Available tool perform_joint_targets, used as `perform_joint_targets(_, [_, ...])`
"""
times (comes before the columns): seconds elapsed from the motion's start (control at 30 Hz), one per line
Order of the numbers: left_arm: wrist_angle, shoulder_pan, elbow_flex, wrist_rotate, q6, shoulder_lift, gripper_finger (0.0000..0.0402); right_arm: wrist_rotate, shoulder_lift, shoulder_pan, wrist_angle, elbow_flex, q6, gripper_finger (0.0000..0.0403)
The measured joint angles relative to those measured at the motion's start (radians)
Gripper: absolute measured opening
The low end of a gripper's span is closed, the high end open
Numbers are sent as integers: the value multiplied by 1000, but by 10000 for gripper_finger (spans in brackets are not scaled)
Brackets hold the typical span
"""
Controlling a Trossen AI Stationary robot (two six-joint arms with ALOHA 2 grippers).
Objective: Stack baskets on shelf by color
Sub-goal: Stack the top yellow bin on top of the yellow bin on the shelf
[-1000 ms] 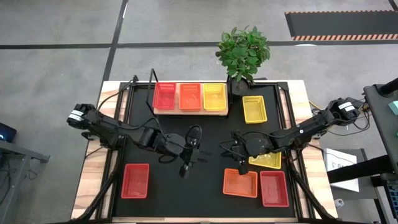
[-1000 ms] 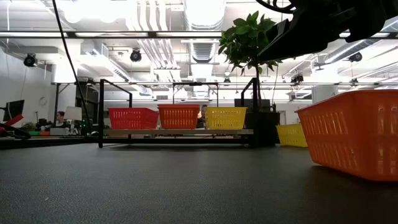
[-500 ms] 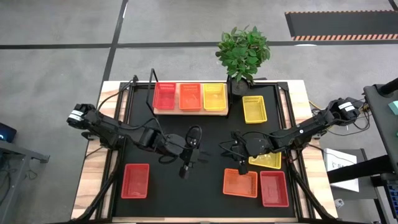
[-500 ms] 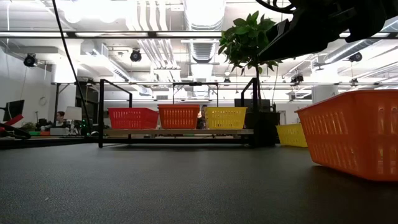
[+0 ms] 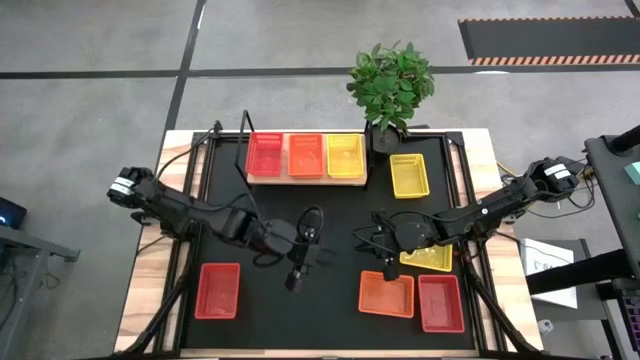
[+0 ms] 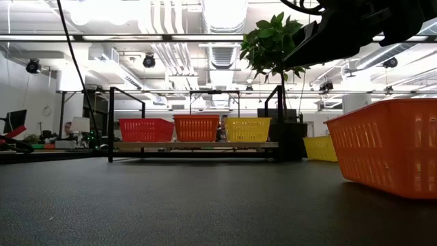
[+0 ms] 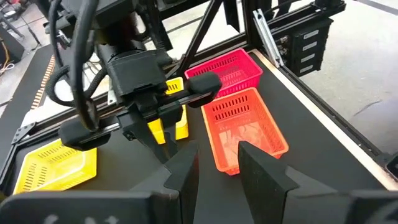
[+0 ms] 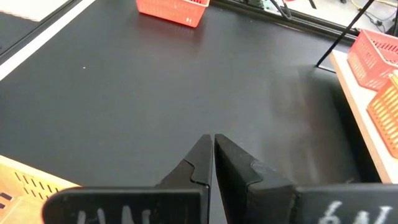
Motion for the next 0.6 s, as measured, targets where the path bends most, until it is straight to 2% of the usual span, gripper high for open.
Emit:
perform_joint_targets(0.37, [-15, -3, 0, 0, 59, -23, 96, -1, 0, 0, 30, 0, 4, 9])
perform_joint_targets(0.6, [-108, -25, 0, 1, 16, -23, 96, -1, 0, 0, 39, 0, 60, 9])
